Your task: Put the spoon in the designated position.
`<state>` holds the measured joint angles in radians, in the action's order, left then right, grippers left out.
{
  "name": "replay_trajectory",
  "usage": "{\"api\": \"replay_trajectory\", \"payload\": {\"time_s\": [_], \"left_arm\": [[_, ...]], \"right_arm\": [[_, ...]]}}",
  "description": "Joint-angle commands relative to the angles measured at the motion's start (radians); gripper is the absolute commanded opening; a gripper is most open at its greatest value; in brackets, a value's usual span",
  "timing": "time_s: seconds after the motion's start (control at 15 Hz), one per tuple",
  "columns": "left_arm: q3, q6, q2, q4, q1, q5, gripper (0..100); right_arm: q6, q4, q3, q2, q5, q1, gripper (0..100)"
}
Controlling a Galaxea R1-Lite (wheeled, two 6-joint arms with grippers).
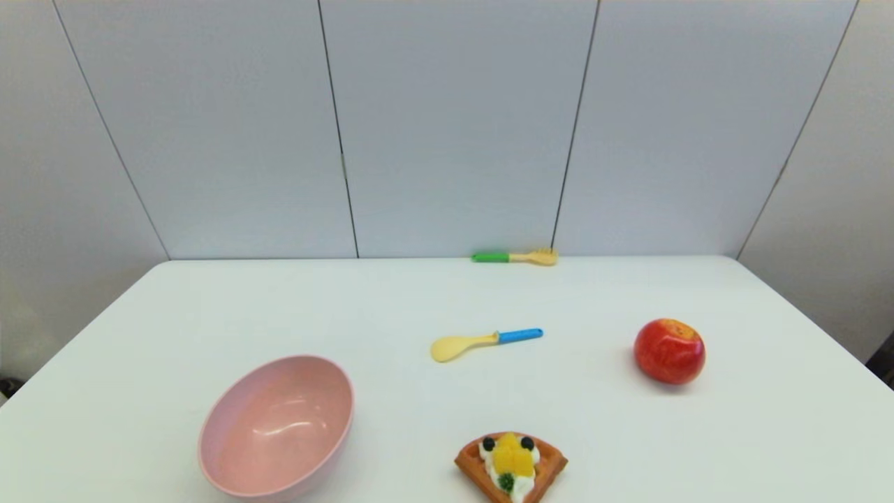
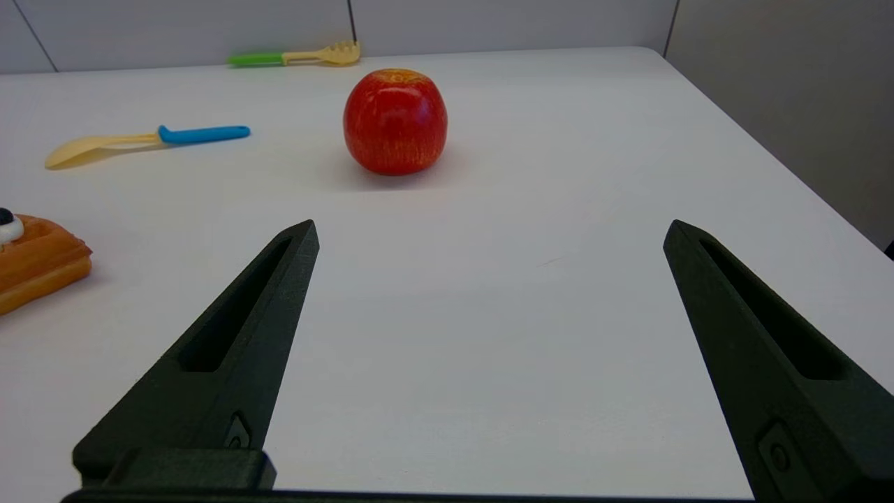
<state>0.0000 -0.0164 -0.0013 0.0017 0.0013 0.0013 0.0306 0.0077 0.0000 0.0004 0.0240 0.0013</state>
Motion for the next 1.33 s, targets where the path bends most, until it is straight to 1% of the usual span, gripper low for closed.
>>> {"api": "replay_trajectory", "payload": {"time_s": [0.07, 1.33], "left_arm": [[0.002, 0.000, 0.001, 0.000, 0.000, 0.000, 100], [0.002, -0.004, 0.001, 0.000, 0.000, 0.000, 100]], "right_arm": [[0.000, 0.000, 0.000, 0.001, 0.001, 0.000, 100], [0.000, 0.000, 0.000, 0.000, 0.002, 0.000, 100]]}}
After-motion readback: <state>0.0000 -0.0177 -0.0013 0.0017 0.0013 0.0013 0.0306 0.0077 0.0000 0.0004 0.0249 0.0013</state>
